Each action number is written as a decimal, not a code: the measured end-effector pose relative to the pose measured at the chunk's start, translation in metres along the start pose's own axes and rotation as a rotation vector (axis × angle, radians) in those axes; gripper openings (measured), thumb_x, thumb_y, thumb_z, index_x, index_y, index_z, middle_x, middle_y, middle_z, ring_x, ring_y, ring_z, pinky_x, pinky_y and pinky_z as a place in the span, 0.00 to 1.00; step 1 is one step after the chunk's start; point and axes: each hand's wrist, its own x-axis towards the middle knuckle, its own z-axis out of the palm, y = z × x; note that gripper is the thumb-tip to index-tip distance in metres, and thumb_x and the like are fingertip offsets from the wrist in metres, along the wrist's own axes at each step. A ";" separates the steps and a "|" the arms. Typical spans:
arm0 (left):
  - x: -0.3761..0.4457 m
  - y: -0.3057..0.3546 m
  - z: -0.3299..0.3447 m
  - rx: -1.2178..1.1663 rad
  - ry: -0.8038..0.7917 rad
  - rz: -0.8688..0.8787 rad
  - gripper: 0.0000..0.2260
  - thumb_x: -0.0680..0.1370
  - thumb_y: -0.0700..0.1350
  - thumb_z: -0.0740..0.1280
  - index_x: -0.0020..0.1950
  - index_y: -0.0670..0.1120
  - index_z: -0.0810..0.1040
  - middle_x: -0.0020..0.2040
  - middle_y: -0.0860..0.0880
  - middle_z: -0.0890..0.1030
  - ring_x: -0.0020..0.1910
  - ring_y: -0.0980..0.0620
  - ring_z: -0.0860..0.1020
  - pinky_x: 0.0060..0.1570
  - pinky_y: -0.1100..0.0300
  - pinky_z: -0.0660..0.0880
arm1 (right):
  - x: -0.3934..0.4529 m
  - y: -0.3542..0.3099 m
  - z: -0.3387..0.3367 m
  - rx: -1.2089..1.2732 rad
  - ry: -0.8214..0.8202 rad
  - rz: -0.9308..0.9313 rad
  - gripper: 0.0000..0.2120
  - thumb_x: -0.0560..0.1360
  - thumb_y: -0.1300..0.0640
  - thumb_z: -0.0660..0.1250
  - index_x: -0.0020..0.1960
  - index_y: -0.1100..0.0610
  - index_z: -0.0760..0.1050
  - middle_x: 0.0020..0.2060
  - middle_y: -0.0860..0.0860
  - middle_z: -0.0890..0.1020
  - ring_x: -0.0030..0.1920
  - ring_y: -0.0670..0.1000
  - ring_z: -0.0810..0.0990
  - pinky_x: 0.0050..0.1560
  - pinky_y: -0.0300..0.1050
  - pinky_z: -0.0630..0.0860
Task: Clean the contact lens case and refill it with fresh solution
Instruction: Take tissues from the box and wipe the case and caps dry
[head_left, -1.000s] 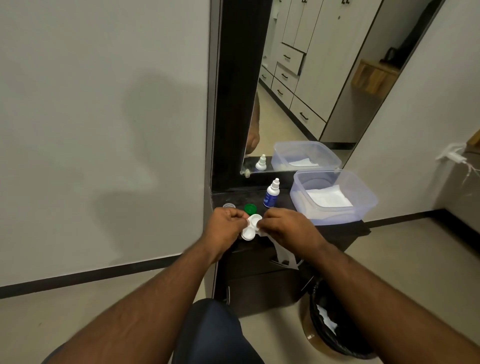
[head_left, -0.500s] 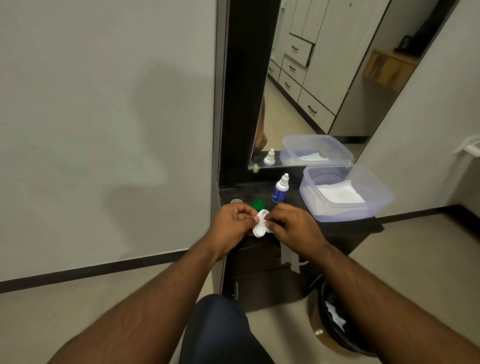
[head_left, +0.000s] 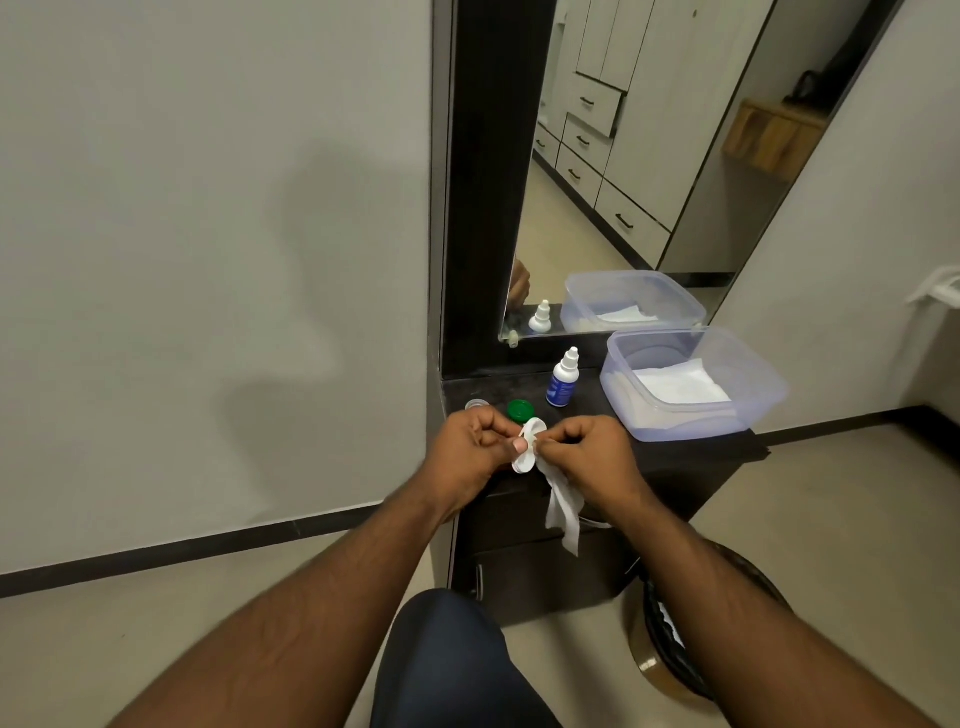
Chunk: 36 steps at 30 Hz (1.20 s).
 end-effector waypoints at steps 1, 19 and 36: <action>-0.001 0.000 0.001 -0.004 0.002 0.005 0.05 0.74 0.34 0.70 0.49 0.38 0.80 0.30 0.51 0.82 0.34 0.56 0.81 0.43 0.63 0.79 | -0.001 0.000 0.000 0.008 0.010 -0.004 0.07 0.69 0.64 0.72 0.35 0.53 0.83 0.33 0.51 0.84 0.36 0.46 0.81 0.37 0.40 0.75; -0.006 0.002 0.005 -0.012 0.043 -0.012 0.05 0.73 0.34 0.70 0.48 0.38 0.80 0.39 0.37 0.83 0.40 0.43 0.82 0.46 0.58 0.80 | 0.004 -0.037 0.017 0.489 0.220 0.593 0.04 0.66 0.64 0.71 0.39 0.64 0.79 0.29 0.55 0.77 0.26 0.49 0.71 0.26 0.41 0.70; 0.009 0.013 0.011 -0.205 0.116 -0.233 0.06 0.70 0.28 0.70 0.45 0.35 0.82 0.40 0.42 0.83 0.37 0.50 0.82 0.33 0.62 0.80 | 0.021 -0.020 -0.032 -0.680 -0.182 -0.656 0.06 0.73 0.58 0.70 0.49 0.54 0.82 0.42 0.48 0.82 0.45 0.47 0.77 0.45 0.40 0.72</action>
